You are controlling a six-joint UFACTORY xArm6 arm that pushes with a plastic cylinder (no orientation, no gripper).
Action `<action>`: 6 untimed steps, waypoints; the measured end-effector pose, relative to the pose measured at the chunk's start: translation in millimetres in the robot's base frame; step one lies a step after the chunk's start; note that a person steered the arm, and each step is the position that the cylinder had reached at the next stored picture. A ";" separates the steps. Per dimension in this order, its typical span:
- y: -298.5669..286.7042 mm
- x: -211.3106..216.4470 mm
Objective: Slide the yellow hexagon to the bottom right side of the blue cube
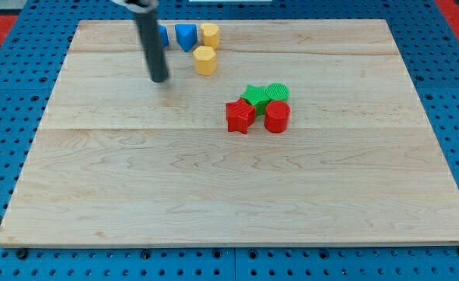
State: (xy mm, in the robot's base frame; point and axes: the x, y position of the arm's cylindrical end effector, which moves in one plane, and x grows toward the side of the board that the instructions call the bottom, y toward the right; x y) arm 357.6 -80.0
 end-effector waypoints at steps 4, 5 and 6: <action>64.2 -50.4; 59.4 -57.4; 30.4 -63.1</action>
